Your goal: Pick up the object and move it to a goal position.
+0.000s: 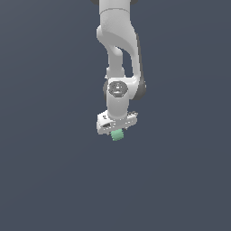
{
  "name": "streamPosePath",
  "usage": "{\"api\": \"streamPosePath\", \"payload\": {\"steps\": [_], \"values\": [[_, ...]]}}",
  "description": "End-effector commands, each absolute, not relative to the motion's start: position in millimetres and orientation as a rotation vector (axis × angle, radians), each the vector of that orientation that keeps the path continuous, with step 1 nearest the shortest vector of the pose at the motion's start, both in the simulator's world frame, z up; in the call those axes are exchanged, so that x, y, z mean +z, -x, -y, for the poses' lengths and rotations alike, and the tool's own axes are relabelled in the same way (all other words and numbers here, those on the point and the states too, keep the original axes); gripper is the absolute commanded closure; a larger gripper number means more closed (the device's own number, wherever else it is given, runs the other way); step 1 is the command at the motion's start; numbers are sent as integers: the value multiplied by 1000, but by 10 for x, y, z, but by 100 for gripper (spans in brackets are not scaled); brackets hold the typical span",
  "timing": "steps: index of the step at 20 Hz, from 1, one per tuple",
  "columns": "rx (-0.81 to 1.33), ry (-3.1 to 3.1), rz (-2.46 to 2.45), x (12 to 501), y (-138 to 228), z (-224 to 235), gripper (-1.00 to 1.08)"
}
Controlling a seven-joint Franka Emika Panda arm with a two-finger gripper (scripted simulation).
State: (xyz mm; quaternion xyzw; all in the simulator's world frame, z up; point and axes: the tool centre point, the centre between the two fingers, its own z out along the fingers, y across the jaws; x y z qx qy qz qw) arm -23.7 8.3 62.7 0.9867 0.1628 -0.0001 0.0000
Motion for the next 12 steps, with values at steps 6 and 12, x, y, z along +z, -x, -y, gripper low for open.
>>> {"api": "streamPosePath", "payload": {"steps": [6, 12], "values": [[0, -3099, -514, 415, 232, -83, -92], [0, -3099, -514, 413, 231, -83, 108]]}}
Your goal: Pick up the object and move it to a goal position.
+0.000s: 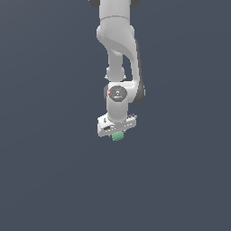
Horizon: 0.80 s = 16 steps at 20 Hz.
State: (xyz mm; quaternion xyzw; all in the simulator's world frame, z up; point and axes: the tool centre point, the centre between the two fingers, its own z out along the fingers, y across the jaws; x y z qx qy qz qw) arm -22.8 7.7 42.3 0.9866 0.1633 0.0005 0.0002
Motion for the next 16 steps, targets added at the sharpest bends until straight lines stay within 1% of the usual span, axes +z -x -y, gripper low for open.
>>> {"api": "streamPosePath", "payload": {"steps": [1, 9, 16], "values": [[0, -3099, -514, 413, 231, -83, 108], [3, -3099, -514, 436, 234, -50, 108], [2, -3099, -515, 573, 281, 298, 108]]}}
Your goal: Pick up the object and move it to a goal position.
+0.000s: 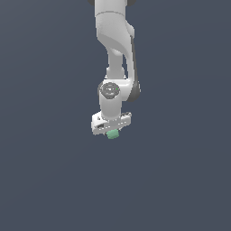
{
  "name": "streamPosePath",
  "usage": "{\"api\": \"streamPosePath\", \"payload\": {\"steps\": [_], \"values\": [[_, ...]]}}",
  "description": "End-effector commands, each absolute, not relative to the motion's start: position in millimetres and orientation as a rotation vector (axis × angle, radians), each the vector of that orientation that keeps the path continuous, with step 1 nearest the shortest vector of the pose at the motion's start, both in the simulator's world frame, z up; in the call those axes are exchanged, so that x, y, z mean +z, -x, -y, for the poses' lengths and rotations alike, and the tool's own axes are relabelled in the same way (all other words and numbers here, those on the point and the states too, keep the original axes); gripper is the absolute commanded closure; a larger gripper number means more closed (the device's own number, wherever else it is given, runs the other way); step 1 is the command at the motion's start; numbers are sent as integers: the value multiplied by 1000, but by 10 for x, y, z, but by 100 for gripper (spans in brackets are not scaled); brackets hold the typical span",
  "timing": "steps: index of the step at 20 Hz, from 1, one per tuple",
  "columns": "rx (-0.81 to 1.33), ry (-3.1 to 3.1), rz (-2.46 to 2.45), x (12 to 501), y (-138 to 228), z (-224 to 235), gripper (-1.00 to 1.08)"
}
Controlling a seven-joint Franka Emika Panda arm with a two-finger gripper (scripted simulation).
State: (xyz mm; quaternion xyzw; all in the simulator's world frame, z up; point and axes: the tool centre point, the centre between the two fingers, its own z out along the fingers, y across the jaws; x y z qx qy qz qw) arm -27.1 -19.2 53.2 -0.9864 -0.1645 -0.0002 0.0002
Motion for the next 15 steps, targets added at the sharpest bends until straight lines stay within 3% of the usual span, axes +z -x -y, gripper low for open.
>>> {"api": "streamPosePath", "payload": {"steps": [1, 8, 15], "values": [[-2, 3099, 515, 604, 290, 374, 108], [-1, 3099, 515, 732, 325, 697, 108], [-1, 3099, 515, 727, 310, 686, 108]]}}
